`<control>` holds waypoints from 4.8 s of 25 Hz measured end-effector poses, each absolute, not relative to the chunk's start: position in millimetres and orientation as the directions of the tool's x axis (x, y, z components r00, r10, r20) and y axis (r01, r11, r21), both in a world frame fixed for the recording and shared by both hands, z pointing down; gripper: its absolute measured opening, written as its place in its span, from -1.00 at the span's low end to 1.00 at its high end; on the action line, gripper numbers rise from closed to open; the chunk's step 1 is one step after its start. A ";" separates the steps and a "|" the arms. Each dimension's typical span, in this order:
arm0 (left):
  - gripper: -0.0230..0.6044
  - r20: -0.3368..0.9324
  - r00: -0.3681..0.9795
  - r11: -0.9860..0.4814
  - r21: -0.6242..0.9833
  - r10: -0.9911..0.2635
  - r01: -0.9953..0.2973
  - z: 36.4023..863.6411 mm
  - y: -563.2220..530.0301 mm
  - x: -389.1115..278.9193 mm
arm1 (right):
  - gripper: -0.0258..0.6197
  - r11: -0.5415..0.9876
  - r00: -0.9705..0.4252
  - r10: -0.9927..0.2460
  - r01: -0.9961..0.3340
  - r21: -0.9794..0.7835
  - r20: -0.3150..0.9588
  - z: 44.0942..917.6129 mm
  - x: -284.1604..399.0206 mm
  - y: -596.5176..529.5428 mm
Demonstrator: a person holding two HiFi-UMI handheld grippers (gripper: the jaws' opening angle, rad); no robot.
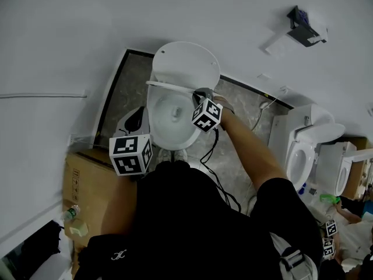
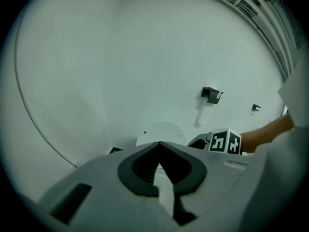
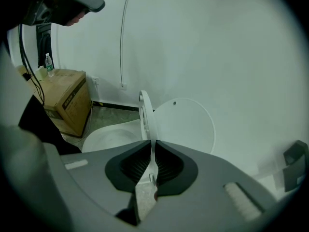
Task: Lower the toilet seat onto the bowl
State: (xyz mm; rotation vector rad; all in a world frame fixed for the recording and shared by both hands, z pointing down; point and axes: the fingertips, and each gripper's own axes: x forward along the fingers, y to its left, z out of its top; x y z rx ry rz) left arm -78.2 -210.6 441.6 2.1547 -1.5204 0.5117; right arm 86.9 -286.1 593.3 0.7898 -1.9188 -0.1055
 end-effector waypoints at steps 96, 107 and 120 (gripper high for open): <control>-0.91 0.667 0.427 -0.311 0.293 -0.611 -0.904 601.0 -190.5 -82.5 | -0.90 0.498 -0.308 -0.545 -0.867 0.005 0.780 715.4 21.5 -160.0; -0.91 0.501 0.529 -0.454 0.275 -0.685 -0.848 475.2 -238.3 -22.4 | -0.90 0.210 -0.208 -0.861 -0.976 -0.049 0.463 504.9 70.6 -219.1; -0.91 0.343 0.598 -0.561 0.211 -0.724 -0.800 360.7 -253.0 20.3 | -0.90 0.124 -0.133 -0.978 -0.990 -0.067 0.163 344.7 105.1 -227.7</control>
